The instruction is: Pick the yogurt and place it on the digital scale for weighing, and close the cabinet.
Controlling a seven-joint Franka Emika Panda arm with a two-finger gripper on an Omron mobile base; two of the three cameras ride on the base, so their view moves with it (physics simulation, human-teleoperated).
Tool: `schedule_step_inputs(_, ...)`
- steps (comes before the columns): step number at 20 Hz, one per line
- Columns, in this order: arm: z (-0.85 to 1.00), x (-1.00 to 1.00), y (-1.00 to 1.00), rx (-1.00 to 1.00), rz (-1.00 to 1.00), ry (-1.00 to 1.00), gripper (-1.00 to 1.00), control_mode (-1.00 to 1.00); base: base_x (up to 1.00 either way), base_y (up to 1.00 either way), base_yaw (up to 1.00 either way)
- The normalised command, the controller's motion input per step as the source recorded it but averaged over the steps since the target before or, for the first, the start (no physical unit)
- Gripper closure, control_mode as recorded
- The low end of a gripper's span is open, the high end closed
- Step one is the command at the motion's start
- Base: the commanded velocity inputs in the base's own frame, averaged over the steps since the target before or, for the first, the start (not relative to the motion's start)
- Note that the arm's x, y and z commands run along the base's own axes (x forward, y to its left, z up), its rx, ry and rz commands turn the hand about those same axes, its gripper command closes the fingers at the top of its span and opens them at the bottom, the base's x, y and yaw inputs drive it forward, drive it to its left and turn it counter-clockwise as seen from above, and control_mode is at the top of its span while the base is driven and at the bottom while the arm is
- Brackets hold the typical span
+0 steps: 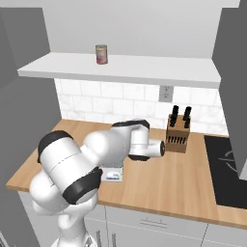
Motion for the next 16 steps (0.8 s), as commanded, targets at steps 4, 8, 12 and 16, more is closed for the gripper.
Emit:
schedule_step_inputs(4,0.00,-0.12,0.06,0.00,0.00,0.00,-1.00,-1.00,0.00,0.00,0.00)
schedule_step_inputs(8,0.00,0.00,0.00,0.00,0.00,0.00,-1.00,-1.00,0.00,0.00,0.00)
schedule_step_inputs(12,0.00,-0.01,0.00,0.00,0.00,0.00,-1.00,-1.00,0.00,0.00,0.00)
schedule_step_inputs(16,0.00,0.00,0.00,0.00,0.00,0.00,-1.00,-1.00,0.00,0.00,0.00)
